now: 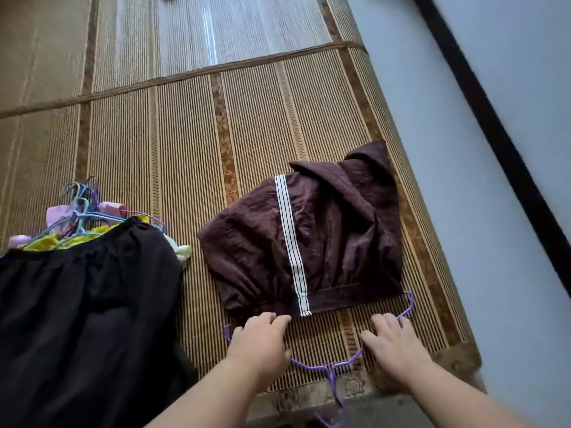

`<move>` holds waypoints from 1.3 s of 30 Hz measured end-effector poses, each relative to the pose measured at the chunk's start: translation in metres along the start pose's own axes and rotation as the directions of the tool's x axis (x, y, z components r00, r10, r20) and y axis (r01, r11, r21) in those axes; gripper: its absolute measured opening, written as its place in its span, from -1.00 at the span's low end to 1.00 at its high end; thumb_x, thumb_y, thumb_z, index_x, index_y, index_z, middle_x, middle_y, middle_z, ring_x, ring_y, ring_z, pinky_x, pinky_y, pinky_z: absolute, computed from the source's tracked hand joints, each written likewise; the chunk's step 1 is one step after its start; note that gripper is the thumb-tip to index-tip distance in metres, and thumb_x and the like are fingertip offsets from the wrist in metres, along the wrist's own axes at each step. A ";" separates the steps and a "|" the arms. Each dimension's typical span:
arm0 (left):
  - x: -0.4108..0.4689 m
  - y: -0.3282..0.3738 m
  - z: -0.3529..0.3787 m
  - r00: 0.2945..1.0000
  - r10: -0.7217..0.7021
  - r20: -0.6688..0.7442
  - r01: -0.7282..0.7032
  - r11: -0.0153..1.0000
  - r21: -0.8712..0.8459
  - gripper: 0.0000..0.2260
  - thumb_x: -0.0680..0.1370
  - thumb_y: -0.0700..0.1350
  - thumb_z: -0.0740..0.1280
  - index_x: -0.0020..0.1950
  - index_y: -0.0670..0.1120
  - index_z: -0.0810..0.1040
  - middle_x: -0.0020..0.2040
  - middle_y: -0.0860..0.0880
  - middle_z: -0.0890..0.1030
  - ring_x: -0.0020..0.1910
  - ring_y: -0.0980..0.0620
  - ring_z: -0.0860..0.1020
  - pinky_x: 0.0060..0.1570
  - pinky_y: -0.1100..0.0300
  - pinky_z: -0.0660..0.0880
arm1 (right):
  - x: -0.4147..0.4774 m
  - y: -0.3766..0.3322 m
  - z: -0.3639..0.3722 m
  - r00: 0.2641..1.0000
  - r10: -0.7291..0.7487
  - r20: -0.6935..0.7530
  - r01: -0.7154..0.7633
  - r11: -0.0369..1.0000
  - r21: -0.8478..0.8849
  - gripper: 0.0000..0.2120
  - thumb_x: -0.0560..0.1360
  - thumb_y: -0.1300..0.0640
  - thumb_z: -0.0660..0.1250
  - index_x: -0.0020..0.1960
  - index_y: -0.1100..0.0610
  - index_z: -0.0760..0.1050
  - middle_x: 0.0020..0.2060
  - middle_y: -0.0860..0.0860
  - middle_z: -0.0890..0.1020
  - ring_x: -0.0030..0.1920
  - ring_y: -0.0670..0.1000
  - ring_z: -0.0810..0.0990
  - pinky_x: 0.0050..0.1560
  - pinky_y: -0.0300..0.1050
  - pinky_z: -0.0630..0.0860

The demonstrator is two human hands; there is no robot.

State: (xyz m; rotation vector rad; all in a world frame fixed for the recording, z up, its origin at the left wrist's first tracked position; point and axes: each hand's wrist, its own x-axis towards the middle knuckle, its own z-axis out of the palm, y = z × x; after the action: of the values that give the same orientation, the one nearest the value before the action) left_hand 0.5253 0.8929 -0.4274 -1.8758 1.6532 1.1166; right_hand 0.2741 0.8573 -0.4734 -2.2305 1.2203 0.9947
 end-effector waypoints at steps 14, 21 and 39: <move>-0.066 -0.016 -0.070 0.978 0.055 -0.200 -0.075 0.993 -0.091 -0.56 0.60 0.04 0.14 0.48 0.17 0.18 0.43 0.07 0.32 0.40 0.00 0.28 0.33 0.01 0.29 | -0.035 0.005 -0.141 0.923 -0.086 -0.374 0.220 0.917 0.333 -0.92 0.55 0.07 0.22 -0.08 0.04 0.46 -0.16 -0.07 0.48 -0.04 0.02 0.50 -0.05 -0.10 0.34; -0.156 -0.028 -0.173 0.830 -0.005 -0.557 -0.232 0.906 -0.354 -0.61 0.55 0.09 0.22 0.39 0.17 0.37 0.26 0.11 0.50 0.29 0.09 0.42 0.29 -0.01 0.37 | -0.105 -0.025 -0.259 0.829 0.042 -0.558 0.331 0.768 0.549 -0.84 0.54 0.01 0.25 -0.21 -0.15 0.42 -0.26 -0.24 0.56 -0.30 -0.24 0.51 -0.35 -0.27 0.33; -0.406 -0.077 -0.270 -0.056 -0.535 -0.843 -0.420 0.779 -0.466 -0.84 0.60 -0.07 0.21 0.09 0.00 0.57 -0.27 0.15 0.60 -0.24 0.23 0.57 -0.17 0.18 0.51 | -0.223 -0.242 -0.447 0.380 -0.453 -0.807 0.784 0.621 0.021 -0.91 0.49 -0.07 0.33 -0.01 -0.21 0.47 -0.47 -0.26 0.51 -0.43 -0.24 0.46 -0.36 -0.27 0.41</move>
State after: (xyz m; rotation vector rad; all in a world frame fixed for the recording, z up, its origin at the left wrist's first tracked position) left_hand 0.6870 0.9671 0.0332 -3.8616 1.6570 -0.2970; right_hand 0.5731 0.8246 -0.0067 -2.4385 0.5356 -0.5435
